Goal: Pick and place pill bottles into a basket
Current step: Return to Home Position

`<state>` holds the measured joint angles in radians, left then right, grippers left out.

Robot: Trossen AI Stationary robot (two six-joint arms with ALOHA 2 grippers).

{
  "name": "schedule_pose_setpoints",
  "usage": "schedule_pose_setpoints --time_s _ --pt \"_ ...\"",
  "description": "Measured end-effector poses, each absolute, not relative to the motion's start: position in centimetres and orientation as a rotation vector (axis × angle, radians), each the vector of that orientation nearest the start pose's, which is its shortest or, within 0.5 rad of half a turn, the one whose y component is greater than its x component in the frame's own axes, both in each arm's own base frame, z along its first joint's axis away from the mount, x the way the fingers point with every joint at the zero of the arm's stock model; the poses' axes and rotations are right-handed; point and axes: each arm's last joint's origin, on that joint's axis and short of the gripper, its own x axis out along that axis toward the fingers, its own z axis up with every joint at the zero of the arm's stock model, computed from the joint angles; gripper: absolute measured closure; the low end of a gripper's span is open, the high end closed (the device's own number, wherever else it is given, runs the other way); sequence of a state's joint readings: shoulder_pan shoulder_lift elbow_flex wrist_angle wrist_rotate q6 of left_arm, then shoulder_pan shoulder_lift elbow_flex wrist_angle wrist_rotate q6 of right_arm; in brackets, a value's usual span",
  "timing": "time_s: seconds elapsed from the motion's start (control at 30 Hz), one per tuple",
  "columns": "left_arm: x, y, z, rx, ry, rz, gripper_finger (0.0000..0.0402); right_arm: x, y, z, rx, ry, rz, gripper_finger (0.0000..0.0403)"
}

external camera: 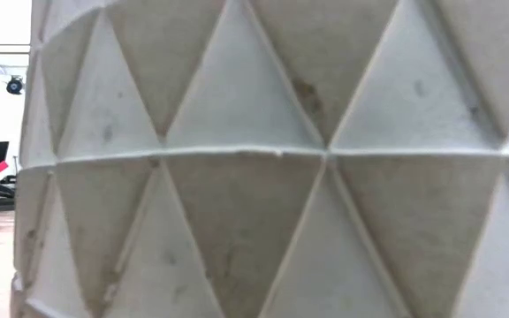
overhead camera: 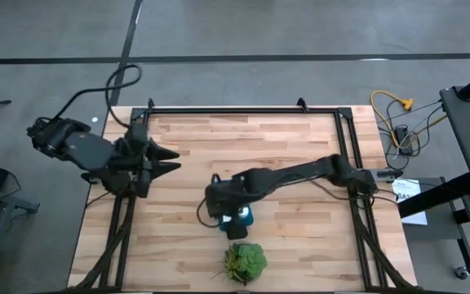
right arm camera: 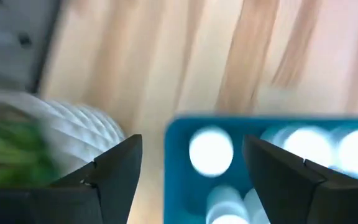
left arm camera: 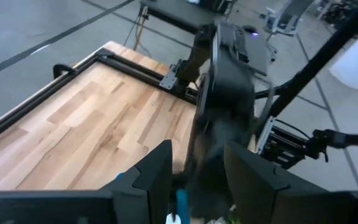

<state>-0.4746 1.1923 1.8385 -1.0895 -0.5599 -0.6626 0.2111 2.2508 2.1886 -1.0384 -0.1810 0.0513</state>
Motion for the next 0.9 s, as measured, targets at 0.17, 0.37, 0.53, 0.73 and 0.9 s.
schedule_pose_setpoints --time_s 0.17,0.37,0.53,0.73,0.9 --pt "13.9 -5.9 50.9 -0.399 0.307 0.181 0.0274 44.7 10.1 34.1 0.041 0.856 0.268 0.0147" --pt "12.3 -5.4 50.9 -0.343 0.284 0.167 0.0274 40.8 8.6 41.2 0.066 0.640 0.211 0.0155" --pt "11.7 -5.3 48.7 -0.243 0.277 0.218 0.0274 35.4 7.6 46.8 0.058 0.513 0.203 0.0155" --pt "11.1 -5.3 45.3 -0.190 0.164 0.225 0.0274 27.0 6.8 52.9 0.037 0.298 0.227 0.0149" --pt "9.7 -4.4 42.5 -0.200 -0.027 0.169 0.0274 20.0 5.7 55.1 0.014 0.153 0.142 0.0147"
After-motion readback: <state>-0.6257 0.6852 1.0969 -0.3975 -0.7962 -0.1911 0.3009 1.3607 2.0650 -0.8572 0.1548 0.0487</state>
